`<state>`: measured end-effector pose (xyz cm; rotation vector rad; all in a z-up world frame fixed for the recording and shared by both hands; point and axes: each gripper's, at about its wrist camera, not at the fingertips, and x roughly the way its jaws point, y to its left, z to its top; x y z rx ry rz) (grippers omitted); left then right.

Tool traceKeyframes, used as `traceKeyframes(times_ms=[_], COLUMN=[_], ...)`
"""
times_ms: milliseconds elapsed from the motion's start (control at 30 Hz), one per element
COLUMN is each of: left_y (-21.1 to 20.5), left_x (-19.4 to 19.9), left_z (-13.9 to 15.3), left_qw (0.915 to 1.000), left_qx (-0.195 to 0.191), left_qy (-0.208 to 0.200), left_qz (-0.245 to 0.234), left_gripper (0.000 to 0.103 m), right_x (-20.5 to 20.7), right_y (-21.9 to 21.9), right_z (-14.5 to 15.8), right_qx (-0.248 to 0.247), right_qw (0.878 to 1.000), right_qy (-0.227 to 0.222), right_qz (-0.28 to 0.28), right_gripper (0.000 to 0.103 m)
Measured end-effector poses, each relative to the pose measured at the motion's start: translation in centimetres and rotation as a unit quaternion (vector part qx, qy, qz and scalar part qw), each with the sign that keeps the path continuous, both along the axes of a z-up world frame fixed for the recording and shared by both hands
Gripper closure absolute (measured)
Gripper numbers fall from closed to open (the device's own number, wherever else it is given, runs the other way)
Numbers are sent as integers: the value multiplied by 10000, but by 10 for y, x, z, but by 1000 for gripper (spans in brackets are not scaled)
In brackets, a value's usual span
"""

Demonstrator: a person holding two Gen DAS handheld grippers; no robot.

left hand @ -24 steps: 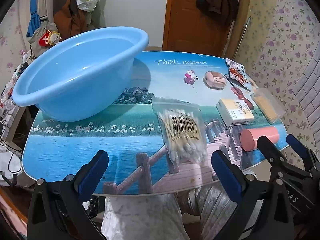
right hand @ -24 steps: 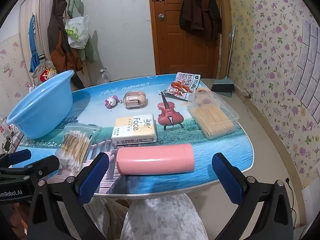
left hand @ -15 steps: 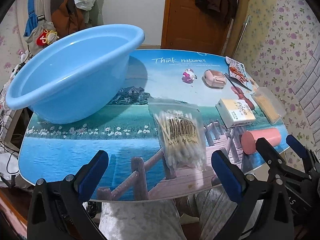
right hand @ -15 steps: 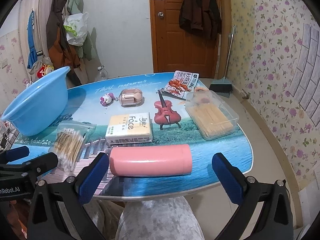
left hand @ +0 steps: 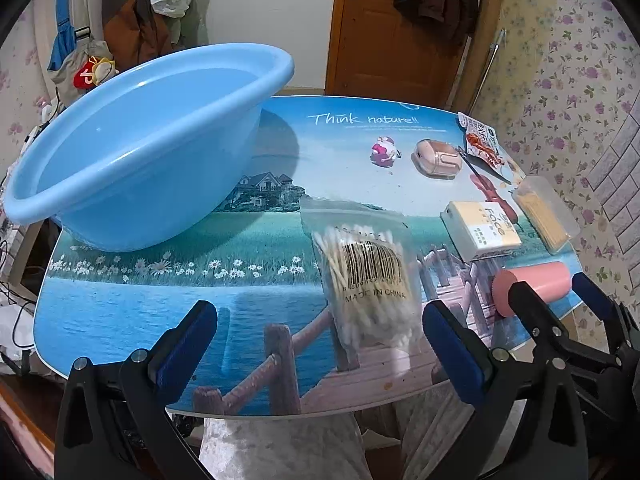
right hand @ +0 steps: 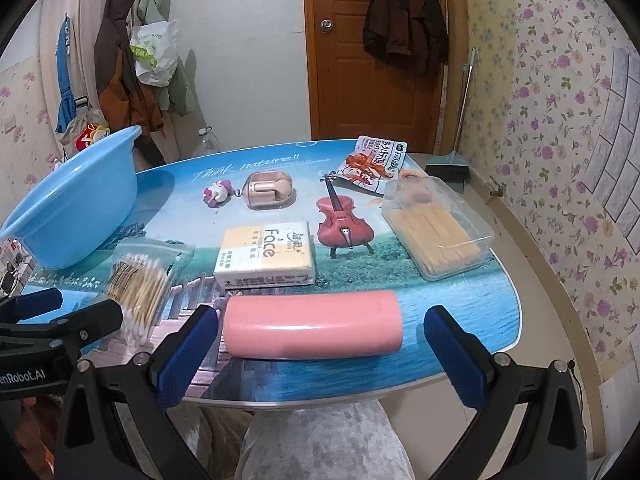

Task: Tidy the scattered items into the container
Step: 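Close the right gripper around the pink cylindrical case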

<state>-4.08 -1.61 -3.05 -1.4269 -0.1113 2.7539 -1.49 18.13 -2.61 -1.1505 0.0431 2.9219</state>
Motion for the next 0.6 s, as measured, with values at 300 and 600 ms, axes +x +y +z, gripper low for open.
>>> traceKeyframes(times_ms=[300, 600], left_y=[1, -2], left_x=[-2, -5], left_z=[-1, -3], left_qw=[10000, 10000], left_qx=[6, 15], left_qy=[-11, -20], left_qz=[-9, 21], left_gripper=[0, 0], right_x=[-3, -11], right_y=[-1, 7], right_z=[-5, -12], right_qx=[-70, -205], right_qw=[9999, 9997], right_qy=[-148, -92], right_qz=[-23, -20], right_gripper=[0, 0])
